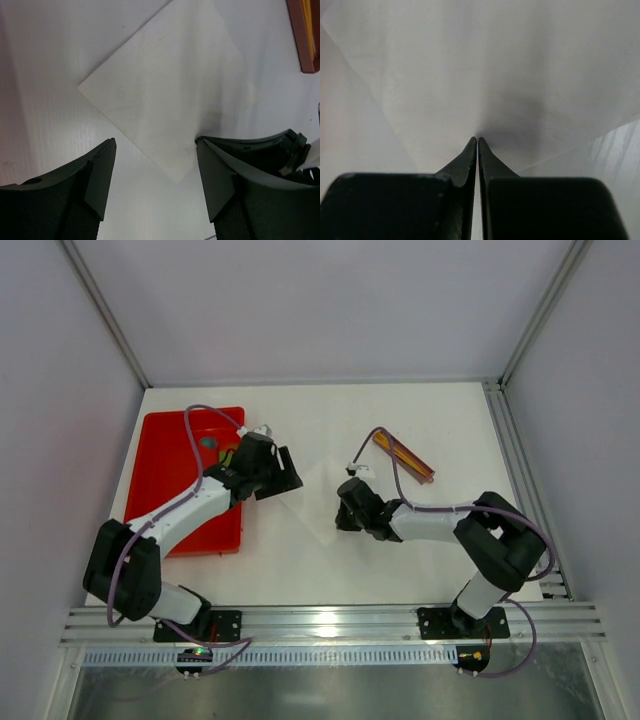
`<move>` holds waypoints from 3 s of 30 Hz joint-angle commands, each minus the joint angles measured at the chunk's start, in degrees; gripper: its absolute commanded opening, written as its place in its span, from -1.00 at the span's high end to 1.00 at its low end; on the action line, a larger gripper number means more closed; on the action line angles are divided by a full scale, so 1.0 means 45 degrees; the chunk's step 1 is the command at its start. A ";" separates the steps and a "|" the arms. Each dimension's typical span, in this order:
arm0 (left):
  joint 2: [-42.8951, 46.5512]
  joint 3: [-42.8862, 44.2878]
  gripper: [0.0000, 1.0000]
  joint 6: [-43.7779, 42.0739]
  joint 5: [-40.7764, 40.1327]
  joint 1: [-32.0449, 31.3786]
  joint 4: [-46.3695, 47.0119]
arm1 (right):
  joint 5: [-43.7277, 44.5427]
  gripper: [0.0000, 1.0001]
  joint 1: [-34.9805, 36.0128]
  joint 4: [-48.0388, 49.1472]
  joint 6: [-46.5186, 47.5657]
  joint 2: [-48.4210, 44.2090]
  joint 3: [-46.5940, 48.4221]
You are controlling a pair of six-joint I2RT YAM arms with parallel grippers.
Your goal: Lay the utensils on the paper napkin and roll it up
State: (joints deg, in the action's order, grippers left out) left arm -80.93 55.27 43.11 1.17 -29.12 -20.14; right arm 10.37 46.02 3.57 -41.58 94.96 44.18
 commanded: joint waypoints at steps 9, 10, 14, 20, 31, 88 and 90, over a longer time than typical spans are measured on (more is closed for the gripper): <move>-0.1899 -0.0308 0.09 -0.0010 0.0932 -0.0442 0.2152 | 0.1191 0.92 0.1023 -0.1633 -0.0838 -0.1881 -0.0580; -0.1957 -0.0328 0.27 -0.0049 0.0738 -0.0461 0.2094 | 0.1346 0.92 0.1043 -0.1808 -0.0644 -0.2076 -0.0503; -0.2016 -0.0640 0.43 -0.0127 -0.0063 -0.0461 0.1937 | 0.1368 0.92 0.0888 -0.2881 0.0876 -0.2994 0.0316; -0.2465 -0.0855 0.47 -0.0089 -0.0689 -0.0462 0.2210 | -0.0543 0.91 -0.0965 -0.3235 0.3282 -0.3738 0.1587; -0.2993 -0.0621 0.50 -0.0323 -0.1549 -0.0442 0.2114 | -0.2574 0.91 -0.4074 -0.4291 0.3656 -0.3466 0.2430; -0.1039 -0.2319 0.47 0.0594 -0.2703 -0.2004 -0.0232 | -0.2129 0.57 -0.6649 -0.3899 0.6233 -0.0127 0.4593; -0.1234 -0.2417 0.51 0.0751 -0.2409 -0.2218 0.0003 | -0.2636 0.56 -0.7451 -0.4133 0.6155 0.0244 0.5197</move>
State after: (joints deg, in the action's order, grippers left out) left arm -85.21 45.19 46.06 -10.85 -38.00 -23.83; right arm -1.69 16.86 -14.85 -15.75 94.61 63.70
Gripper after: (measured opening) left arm 0.252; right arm 0.214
